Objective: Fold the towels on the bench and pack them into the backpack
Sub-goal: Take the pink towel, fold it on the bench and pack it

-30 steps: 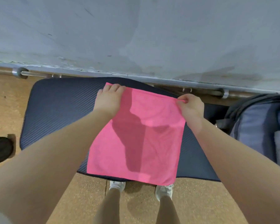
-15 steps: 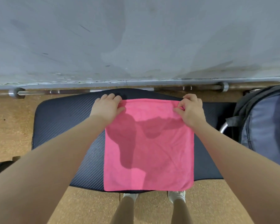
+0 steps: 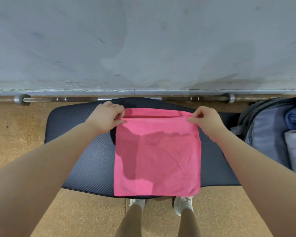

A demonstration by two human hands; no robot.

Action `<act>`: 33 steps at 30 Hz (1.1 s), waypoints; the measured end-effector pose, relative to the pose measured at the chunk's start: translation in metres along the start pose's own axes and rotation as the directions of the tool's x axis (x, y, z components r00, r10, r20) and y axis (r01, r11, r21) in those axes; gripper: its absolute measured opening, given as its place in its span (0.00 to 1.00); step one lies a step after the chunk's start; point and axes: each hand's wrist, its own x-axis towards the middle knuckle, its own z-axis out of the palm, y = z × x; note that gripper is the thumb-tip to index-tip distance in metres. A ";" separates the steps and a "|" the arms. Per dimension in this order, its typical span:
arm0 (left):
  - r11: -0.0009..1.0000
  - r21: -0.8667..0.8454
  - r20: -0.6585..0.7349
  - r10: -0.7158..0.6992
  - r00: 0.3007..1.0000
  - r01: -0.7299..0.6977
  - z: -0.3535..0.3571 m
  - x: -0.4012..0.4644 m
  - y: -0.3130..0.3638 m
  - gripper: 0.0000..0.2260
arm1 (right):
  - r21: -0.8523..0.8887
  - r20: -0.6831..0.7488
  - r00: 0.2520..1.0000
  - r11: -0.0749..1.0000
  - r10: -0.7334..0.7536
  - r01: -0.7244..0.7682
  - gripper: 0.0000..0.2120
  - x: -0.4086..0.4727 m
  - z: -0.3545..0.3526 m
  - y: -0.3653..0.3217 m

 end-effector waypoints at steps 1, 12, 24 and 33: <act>1.000 0.007 -0.015 -0.009 1.000 0.009 -0.007 -0.006 0.002 0.12 | 0.029 0.015 1.000 1.000 -0.012 0.011 0.12 -0.007 -0.006 -0.003; 0.987 0.155 -0.219 0.074 0.973 -0.041 -0.018 -0.112 0.054 0.05 | -0.200 -0.014 0.958 0.940 -0.286 0.278 0.06 -0.115 -0.054 0.000; 0.981 -0.127 -0.009 -0.150 0.989 0.148 -0.009 -0.268 0.120 0.11 | 0.420 0.312 0.938 0.907 -0.150 0.005 0.10 -0.256 -0.082 0.037; 0.931 -0.261 -0.135 -0.295 0.946 0.254 -0.016 -0.214 0.078 0.09 | 0.008 0.023 0.988 0.988 -0.153 0.153 0.13 -0.175 -0.037 0.011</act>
